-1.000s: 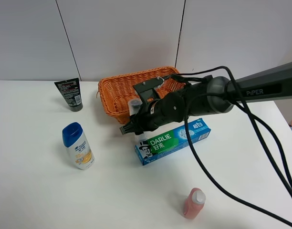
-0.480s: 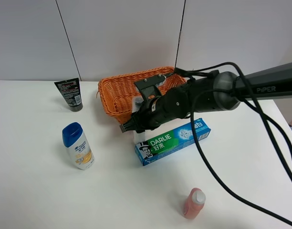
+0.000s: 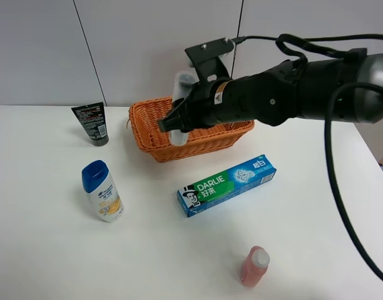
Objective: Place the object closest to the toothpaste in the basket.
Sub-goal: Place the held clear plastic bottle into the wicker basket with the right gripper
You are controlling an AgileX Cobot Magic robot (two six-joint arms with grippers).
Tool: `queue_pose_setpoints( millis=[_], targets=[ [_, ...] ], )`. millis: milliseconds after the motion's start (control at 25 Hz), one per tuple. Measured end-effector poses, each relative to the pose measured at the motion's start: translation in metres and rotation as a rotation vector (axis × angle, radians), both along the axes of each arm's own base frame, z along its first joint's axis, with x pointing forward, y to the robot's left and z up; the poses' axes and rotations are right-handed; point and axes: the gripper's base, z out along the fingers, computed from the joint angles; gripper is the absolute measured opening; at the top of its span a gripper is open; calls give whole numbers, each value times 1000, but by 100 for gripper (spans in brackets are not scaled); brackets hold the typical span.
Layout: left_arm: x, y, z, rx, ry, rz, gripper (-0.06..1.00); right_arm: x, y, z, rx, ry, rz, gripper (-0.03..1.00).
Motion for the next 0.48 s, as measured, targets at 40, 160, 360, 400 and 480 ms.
queue_pose_setpoints(
  millis=[40, 160, 360, 400, 480],
  targets=[
    [0, 0, 0, 0, 0, 0, 99, 6, -6, 2, 6, -17, -19, 41],
    [0, 0, 0, 0, 0, 0, 99, 25, -25, 0, 19, -52, -85, 41],
    [0, 0, 0, 0, 0, 0, 99, 55, -48, -18, 43, -96, -179, 41],
    [0, 0, 0, 0, 0, 0, 99, 60, -51, -23, 46, -102, -193, 41],
    [0, 0, 0, 0, 0, 0, 99, 69, -56, -35, 45, -104, -215, 41]
  ],
)
